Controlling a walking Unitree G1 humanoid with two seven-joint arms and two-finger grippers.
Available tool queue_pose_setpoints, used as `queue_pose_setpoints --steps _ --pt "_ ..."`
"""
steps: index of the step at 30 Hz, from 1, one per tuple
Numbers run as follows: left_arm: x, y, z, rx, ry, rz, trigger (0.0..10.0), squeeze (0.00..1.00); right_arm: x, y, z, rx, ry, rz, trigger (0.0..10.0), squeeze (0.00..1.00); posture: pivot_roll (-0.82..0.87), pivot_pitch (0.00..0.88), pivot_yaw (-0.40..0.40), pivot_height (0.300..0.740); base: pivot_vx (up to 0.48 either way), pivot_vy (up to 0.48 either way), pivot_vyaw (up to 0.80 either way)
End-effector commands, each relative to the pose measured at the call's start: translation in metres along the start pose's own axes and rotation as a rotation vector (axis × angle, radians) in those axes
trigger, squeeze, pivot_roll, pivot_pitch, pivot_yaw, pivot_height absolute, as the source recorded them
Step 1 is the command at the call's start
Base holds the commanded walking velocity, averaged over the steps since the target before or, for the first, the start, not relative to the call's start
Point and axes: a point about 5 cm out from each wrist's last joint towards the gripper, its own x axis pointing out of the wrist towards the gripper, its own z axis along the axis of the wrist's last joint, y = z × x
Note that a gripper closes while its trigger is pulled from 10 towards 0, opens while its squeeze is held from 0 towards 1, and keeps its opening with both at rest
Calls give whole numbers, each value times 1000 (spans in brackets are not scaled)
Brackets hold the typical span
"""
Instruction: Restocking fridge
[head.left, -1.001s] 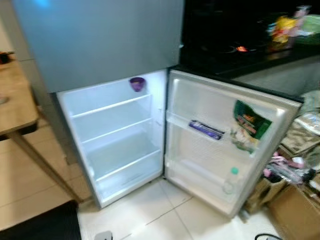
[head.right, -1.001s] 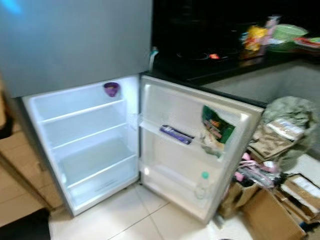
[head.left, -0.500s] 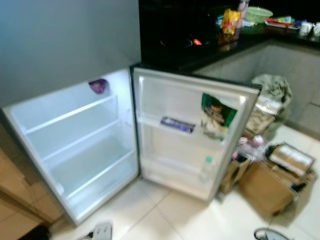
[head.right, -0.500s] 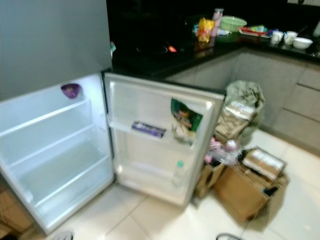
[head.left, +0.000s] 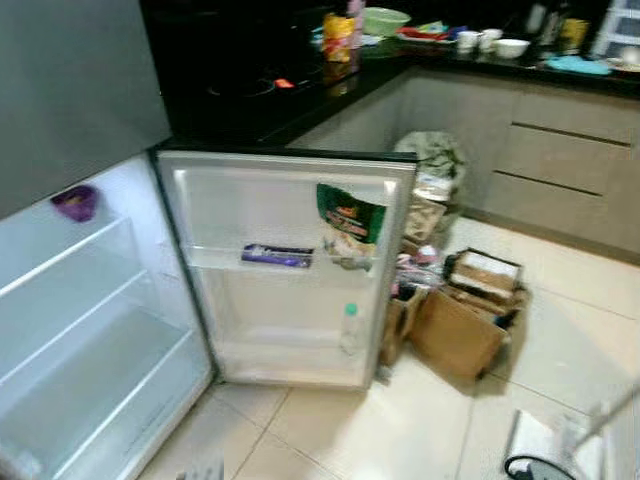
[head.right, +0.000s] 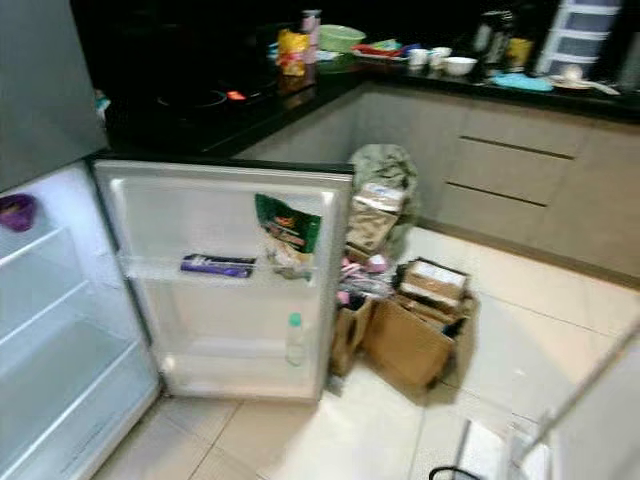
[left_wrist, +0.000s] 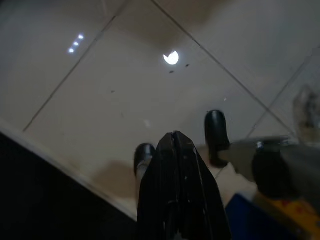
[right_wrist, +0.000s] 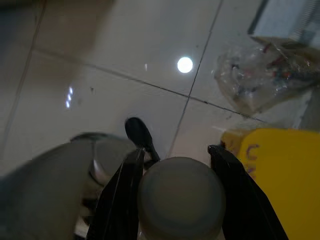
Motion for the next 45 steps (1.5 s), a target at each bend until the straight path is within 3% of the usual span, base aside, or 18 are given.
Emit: queue_pose_setpoints --steps 1,15,23,27,45 --pt "-1 2 -1 18 11 5 10000 0 2 2 8 -8 -31 12 10000 0 -115 22 6 740 0 0 0" --pt "0 1 1 53 14 -16 10000 0 4 7 18 -45 -61 44 10000 0 -113 0 16 740 0 0 0" --pt "1 -2 3 59 5 -37 10000 0 5 14 25 -95 -78 125 10000 0 -113 0 10 740 0 0 0" --pt "0 -3 0 56 13 -41 10000 0 6 20 22 -111 -65 183 10000 0 -113 0 11 740 0 0 692" --pt "1 -4 1 71 12 -33 10000 0 6 22 24 -102 -81 209 10000 0 -112 0 12 740 0 0 778"
